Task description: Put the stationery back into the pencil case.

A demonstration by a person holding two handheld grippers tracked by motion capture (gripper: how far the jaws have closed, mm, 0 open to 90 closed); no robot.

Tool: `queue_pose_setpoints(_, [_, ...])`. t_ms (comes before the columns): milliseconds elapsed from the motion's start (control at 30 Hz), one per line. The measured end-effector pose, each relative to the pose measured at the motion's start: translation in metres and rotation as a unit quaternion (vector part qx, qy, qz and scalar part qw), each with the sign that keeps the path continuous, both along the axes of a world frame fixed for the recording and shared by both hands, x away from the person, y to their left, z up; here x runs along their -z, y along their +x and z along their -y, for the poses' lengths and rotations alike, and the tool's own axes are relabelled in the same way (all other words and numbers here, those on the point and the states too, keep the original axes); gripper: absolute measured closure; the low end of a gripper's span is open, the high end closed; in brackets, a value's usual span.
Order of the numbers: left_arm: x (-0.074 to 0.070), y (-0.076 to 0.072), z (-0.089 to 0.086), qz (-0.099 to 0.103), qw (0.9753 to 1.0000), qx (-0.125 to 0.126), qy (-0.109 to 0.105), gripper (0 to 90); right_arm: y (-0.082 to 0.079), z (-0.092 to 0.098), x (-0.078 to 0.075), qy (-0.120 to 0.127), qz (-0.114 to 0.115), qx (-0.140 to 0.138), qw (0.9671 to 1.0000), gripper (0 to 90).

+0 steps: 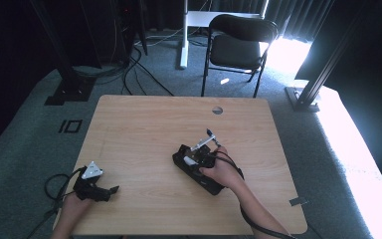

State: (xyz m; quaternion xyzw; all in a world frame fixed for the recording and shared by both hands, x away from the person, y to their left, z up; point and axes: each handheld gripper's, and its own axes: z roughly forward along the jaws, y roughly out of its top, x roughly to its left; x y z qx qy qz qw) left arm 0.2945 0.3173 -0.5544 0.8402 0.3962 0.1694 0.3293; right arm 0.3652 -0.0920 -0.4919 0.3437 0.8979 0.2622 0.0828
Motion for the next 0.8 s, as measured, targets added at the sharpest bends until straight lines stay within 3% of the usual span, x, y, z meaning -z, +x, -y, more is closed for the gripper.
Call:
queue_pose_setpoints(333, [0.0, 0.0, 0.0, 0.0, 1.0, 0.0, 0.0, 0.7, 0.004, -0.005, 0.01, -0.027, -0.01, -0.005, 0.9996, 70.2])
queue_pose_setpoints(600, [0.0, 0.0, 0.0, 0.0, 1.0, 0.0, 0.0, 0.7, 0.004, -0.006, 0.008, -0.015, -0.021, -0.007, 0.9996, 68.5])
queue_pose_setpoints(800, [0.0, 0.0, 0.0, 0.0, 1.0, 0.0, 0.0, 0.7, 0.002, 0.001, -0.004, 0.006, -0.011, -0.006, 0.9999, 66.8])
